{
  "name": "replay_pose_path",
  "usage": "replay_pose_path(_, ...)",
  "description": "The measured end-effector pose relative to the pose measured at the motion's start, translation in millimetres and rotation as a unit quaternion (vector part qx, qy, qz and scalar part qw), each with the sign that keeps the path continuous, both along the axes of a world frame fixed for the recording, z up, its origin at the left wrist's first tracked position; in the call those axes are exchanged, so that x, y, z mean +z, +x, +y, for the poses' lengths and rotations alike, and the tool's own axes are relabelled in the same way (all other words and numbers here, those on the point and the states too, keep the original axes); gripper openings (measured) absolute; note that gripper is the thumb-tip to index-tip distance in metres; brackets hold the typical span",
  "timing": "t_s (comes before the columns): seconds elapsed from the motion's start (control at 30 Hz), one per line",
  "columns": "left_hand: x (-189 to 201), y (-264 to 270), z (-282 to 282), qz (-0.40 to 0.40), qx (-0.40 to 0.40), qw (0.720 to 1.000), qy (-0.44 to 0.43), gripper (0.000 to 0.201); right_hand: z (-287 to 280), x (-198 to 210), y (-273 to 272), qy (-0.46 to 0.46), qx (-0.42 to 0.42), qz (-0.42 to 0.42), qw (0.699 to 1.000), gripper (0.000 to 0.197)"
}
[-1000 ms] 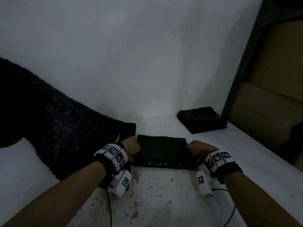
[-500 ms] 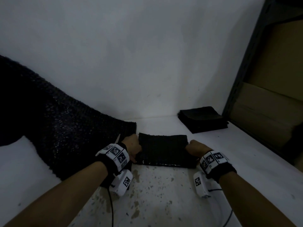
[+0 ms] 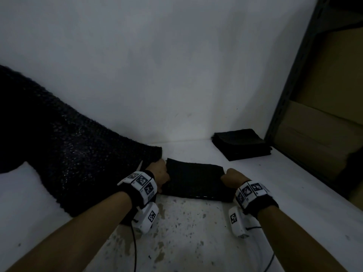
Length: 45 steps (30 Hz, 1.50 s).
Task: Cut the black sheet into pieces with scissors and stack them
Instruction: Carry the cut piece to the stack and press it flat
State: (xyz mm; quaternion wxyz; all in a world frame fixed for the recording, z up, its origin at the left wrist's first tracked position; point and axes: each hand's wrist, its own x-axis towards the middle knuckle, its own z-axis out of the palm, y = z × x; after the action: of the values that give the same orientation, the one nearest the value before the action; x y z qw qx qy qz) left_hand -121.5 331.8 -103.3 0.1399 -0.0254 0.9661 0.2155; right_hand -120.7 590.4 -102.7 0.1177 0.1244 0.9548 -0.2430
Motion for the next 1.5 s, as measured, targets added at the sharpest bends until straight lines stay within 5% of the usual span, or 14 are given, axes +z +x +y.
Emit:
replay_pose_path(0.17,3.4,6.1,9.0,0.08,-0.03,0.99,-0.11,0.08,-2.6,0.8,0.9,-0.009,-0.007,-0.003,1.0,0.04)
replay_pose_path(0.3,14.2,8.8,20.2,0.18,-0.109,0.975,-0.07,0.075,-3.4,3.9,2.6,-0.004,-0.003,-0.013,1.0,0.04)
replay_pose_path(0.4,15.4,8.5,31.0,0.075,-0.209,0.975,-0.003,0.079,-4.0,4.7,5.0,0.01,0.004,-0.013,1.0,0.039)
replay_pose_path(0.5,9.5,7.9,36.7,-0.022,-0.237,0.968,-0.078,0.091,-5.4,8.4,6.7,0.033,0.024,-0.019,0.999,0.038)
replay_pose_path(0.57,7.7,8.4,37.2,-0.012,-0.236,0.967,-0.098,0.09,-7.4,10.3,7.3,0.063,0.032,-0.006,0.997,0.043)
replay_pose_path(0.7,8.1,9.1,37.7,0.013,-0.236,0.966,-0.108,0.088,-14.7,15.2,12.3,0.171,0.093,0.05,0.98,0.101)
replay_pose_path(0.9,7.8,15.0,34.4,0.019,-0.233,0.967,-0.098,0.087,-20.3,14.2,17.8,0.192,0.241,-0.036,0.951,0.096)
replay_pose_path(1.03,22.2,14.3,26.9,-0.018,-0.23,0.969,-0.088,0.089,-7.7,20.9,19.6,0.181,0.234,-0.051,0.954,0.08)
replay_pose_path(1.23,29.7,18.2,10.5,-0.019,-0.212,0.973,-0.093,0.088,-3.1,25.5,22.3,0.169,0.147,-0.071,0.972,0.105)
replay_pose_path(1.33,29.2,20.0,11.7,-0.014,-0.21,0.974,-0.088,0.09,-9.2,25.8,24.6,0.163,0.109,-0.07,0.978,0.095)
replay_pose_path(1.5,30.5,22.6,11.0,-0.021,-0.206,0.975,-0.08,0.09,-4.4,28.7,30.0,0.043,0.052,-0.076,0.995,0.082)
